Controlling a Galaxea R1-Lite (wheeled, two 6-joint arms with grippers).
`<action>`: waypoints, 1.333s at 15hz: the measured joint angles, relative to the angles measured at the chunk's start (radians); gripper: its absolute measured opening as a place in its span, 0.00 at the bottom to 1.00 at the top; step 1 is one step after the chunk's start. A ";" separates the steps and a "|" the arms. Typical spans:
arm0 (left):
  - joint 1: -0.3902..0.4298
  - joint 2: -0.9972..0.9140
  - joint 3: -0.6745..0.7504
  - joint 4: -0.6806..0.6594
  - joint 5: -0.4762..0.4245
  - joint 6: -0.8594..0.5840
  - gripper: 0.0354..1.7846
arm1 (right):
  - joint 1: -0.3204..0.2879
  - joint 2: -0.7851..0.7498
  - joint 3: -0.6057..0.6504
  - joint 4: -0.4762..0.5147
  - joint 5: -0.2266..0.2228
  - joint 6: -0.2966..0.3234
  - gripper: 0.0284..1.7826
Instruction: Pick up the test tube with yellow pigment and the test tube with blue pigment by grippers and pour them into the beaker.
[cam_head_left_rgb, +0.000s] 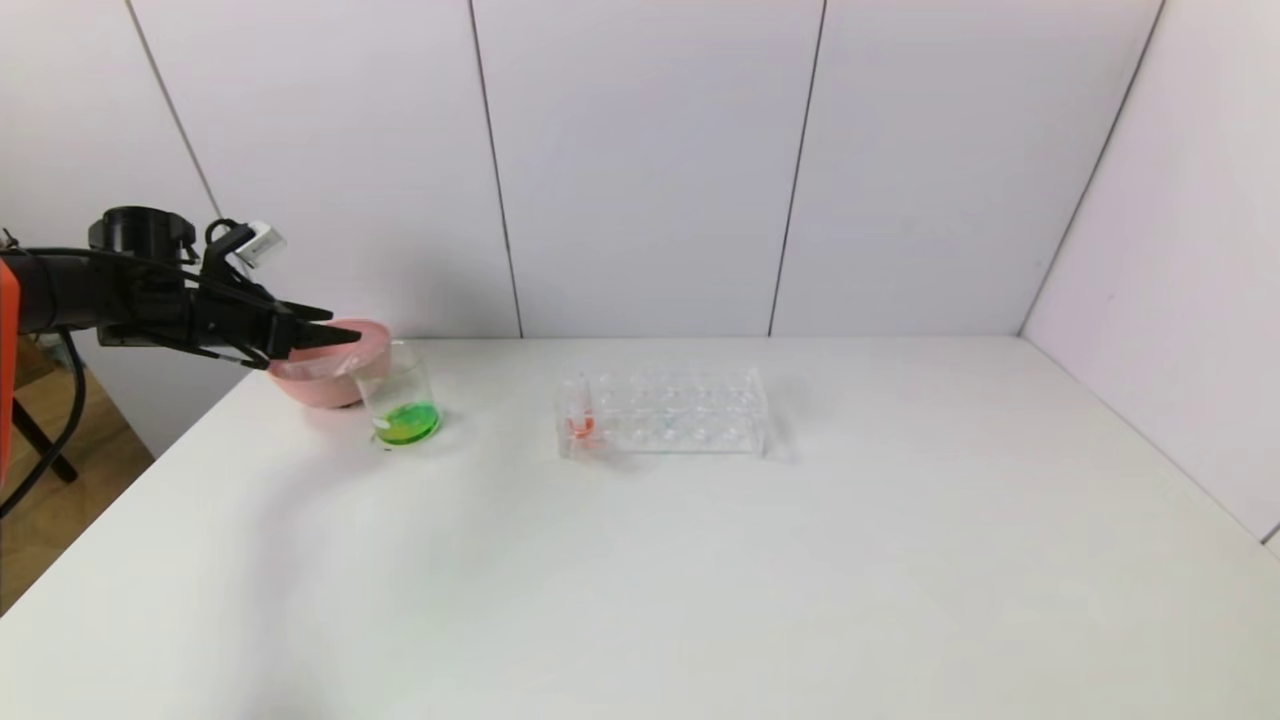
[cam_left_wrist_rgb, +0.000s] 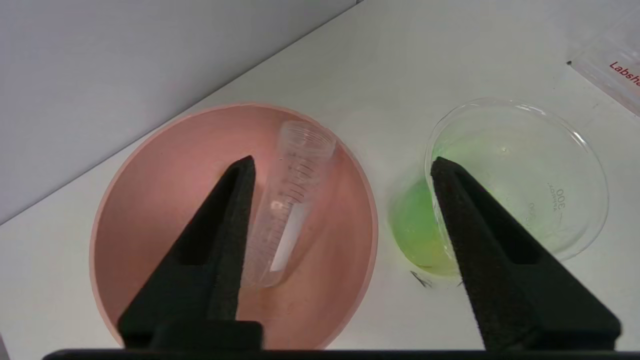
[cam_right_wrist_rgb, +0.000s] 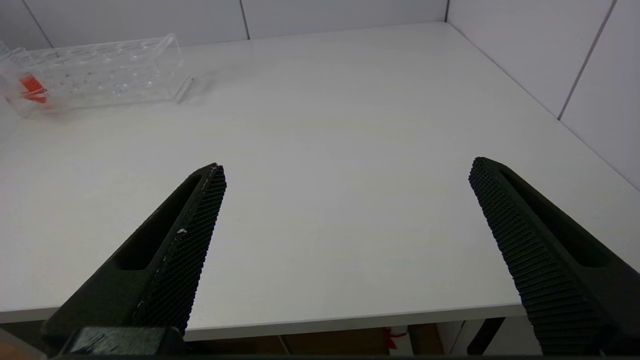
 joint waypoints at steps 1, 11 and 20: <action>0.001 -0.005 0.001 0.002 0.000 0.000 0.79 | 0.000 0.000 0.000 0.000 0.000 0.000 1.00; -0.006 -0.479 0.058 0.052 0.195 -0.123 0.99 | 0.000 0.000 0.000 0.000 0.000 0.000 1.00; -0.121 -1.311 0.198 0.301 0.443 -0.466 0.99 | 0.000 0.000 0.000 0.000 0.000 0.000 1.00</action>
